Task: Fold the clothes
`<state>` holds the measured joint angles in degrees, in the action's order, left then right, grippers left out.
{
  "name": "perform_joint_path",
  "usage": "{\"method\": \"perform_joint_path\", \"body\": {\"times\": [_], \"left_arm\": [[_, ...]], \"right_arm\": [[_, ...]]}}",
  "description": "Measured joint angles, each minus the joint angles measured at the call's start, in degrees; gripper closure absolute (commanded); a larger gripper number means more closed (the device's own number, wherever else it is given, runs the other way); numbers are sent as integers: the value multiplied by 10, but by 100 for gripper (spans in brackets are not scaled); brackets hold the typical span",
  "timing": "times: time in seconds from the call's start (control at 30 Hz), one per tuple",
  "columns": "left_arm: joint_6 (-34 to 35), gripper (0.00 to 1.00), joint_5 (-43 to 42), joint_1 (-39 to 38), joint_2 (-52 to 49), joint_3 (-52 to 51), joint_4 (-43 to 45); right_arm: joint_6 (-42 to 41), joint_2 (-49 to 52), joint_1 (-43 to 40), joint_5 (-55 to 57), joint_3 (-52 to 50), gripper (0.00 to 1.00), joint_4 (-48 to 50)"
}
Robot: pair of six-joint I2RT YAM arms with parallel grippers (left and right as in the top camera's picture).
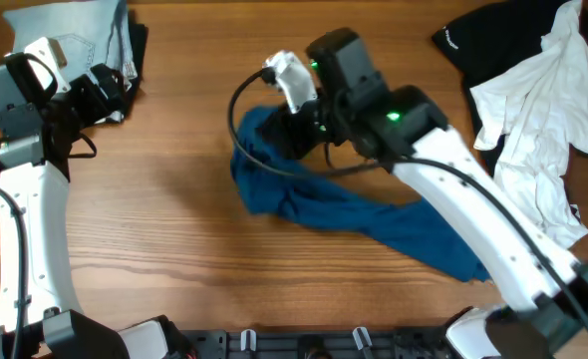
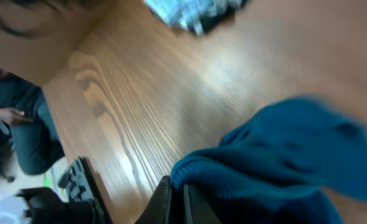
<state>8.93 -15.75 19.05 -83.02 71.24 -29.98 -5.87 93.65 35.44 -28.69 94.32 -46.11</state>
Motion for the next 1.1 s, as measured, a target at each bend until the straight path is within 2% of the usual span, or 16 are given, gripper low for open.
{"method": "perform_joint_path", "body": {"times": [0.13, 0.23, 0.33, 0.43, 0.6, 0.73, 0.77, 0.83, 0.87, 0.93, 0.97, 1.03, 1.1], "left_arm": [[0, 0, 0, 1, 0, 0, 9], [0, 0, -3, 1, 0, 0, 19], [0, 0, -5, 1, 12, 0, 31], [0, 1, -9, 1, 45, 0, 28], [0, 0, -74, -8, 54, 1, -14], [-47, 3, -123, -93, 28, 1, -6], [-63, 3, -122, -120, 12, 1, 0], [-67, 3, -101, -127, -12, 1, 6], [-60, 3, -89, -114, -18, 1, 7], [-40, 2, -72, -66, -22, 1, 9], [-33, 2, -66, -37, -22, 1, 9], [-22, 2, -55, 13, -22, 1, -1], [-22, 2, -51, 25, -22, 1, -5]], "right_arm": [[29, -85, 0, 16, 67, 96, -17], [43, -103, 0, 17, 77, 96, -28], [78, -92, 16, 22, 92, 96, -45], [132, -92, 24, 45, 169, 96, -83], [152, -42, 24, 67, 175, 96, -136], [160, 35, 25, 29, 167, 96, -166], [163, 37, 28, 22, 166, 96, -170], [162, 37, 45, 14, 163, 96, -174], [162, 37, 60, 12, 155, 93, -168], [155, 41, 110, 8, 126, 41, -129], [152, 47, 125, 5, 119, 31, -117], [146, 79, 162, 4, 110, 21, -106], [125, 89, 159, 34, 102, 13, -107]]}}
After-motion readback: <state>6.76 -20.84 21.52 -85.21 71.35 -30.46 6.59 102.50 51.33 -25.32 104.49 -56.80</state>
